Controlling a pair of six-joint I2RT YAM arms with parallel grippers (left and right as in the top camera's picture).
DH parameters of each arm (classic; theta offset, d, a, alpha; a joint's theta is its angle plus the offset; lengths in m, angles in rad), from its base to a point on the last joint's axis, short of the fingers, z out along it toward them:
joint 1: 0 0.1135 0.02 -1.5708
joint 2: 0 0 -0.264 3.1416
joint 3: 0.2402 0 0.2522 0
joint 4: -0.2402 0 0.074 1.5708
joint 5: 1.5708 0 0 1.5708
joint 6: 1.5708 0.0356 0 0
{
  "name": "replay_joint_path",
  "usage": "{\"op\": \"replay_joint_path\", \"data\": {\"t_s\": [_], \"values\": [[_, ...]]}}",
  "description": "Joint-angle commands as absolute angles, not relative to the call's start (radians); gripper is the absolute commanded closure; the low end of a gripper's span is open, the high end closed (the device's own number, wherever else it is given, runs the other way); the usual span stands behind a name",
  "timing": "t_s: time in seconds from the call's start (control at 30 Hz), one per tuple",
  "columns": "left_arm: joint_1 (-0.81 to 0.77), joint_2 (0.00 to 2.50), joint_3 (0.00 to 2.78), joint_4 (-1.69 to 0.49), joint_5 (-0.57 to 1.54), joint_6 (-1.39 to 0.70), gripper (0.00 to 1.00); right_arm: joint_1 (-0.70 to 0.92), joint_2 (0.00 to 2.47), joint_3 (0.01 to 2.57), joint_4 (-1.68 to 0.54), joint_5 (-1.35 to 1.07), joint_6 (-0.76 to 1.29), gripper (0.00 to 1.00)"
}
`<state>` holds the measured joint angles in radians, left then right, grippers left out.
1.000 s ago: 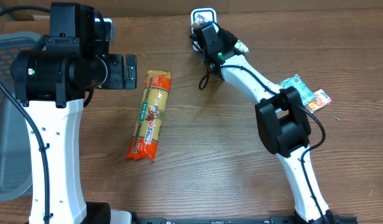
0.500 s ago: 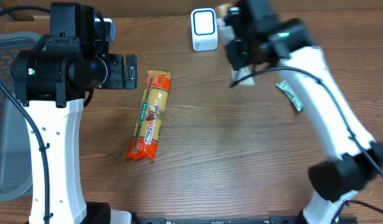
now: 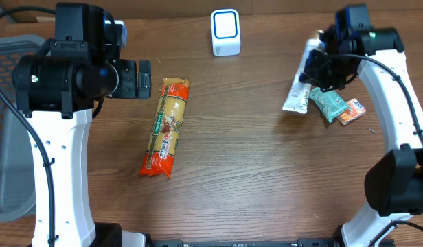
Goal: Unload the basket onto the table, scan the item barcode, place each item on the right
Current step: 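Carry the tube right and set it down near the wipes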
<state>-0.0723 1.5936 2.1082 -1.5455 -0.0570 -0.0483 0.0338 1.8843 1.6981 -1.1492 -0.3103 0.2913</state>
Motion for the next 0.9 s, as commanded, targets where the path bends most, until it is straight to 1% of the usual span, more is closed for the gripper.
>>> {"op": "replay_joint_path", "data": {"t_s": [0.0,0.2,0.23,0.37,0.4,0.47,0.63,0.87], "values": [[-0.079,1.597,2.116,-1.544,-0.059,-0.029,0.00,-0.013,1.882,1.576,-1.045,-0.338,0.451,0.96],[-0.079,1.597,2.116,-1.544,-0.059,-0.029,0.00,-0.096,1.882,1.330,-0.831,-0.332,0.535,0.96],[-0.079,1.597,2.116,-1.544,-0.059,-0.029,0.00,-0.104,1.882,1.311,-0.823,-0.323,0.535,0.90],[-0.079,1.597,2.116,-1.544,-0.059,-0.029,0.00,-0.131,1.882,1.280,-0.846,-0.268,0.522,0.51],[-0.079,1.597,2.116,-1.544,-0.059,-0.029,0.00,-0.134,1.882,1.280,-0.855,-0.259,0.514,0.47],[-0.079,1.597,2.116,-1.544,-0.059,-0.029,0.00,-0.143,1.881,1.285,-0.871,-0.255,0.470,0.45],[-0.079,1.597,2.116,-1.544,-0.059,-0.029,0.00,-0.172,1.876,1.354,-0.951,-0.255,0.436,0.45],[-0.079,1.597,2.116,-1.544,-0.059,-0.029,0.00,-0.159,1.833,1.586,-1.136,-0.258,0.338,0.45]]}}
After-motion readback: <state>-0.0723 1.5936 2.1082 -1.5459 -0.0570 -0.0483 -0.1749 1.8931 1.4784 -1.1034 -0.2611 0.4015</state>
